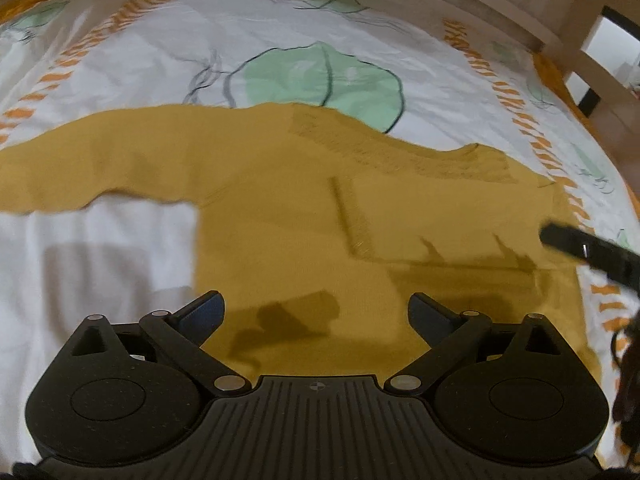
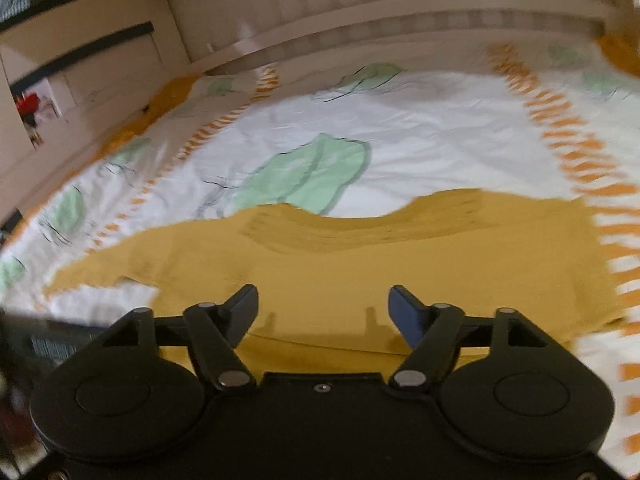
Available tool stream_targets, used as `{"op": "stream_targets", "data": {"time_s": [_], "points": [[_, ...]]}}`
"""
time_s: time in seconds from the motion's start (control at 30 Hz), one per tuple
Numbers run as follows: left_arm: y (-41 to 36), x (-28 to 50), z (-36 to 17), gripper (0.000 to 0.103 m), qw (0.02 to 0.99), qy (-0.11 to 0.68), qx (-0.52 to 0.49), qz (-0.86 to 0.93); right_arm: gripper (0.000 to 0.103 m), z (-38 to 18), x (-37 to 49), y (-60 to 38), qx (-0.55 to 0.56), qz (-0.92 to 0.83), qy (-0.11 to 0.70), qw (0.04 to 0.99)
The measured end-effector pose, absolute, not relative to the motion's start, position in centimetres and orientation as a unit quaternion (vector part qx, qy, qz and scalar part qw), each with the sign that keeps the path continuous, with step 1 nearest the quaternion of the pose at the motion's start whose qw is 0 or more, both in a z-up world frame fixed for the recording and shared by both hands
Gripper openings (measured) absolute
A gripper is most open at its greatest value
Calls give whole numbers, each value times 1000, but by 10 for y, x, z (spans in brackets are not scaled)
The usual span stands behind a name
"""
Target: Fold small clothes
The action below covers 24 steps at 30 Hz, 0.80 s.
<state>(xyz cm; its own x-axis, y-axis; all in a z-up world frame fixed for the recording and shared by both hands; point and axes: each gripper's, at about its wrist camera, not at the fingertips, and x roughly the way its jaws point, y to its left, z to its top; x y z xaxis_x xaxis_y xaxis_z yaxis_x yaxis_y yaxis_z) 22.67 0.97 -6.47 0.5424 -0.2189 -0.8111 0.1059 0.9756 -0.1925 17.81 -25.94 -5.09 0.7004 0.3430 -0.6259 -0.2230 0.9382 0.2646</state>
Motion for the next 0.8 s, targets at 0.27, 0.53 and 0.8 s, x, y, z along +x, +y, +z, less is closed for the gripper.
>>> {"op": "stream_targets", "data": {"time_s": [0.27,0.53,0.8], "points": [[-25,271,-80,85,867,487,-59,-94,103,-66,167,-282,37,151,322,934],[-44,291,-95,80,864,493,-52,-94,103,-57,174,-291,54,179,298,936],[-53,297,-87,14,881,465,-35,-80,103,-58,178,-311,89,159,296,938]]}}
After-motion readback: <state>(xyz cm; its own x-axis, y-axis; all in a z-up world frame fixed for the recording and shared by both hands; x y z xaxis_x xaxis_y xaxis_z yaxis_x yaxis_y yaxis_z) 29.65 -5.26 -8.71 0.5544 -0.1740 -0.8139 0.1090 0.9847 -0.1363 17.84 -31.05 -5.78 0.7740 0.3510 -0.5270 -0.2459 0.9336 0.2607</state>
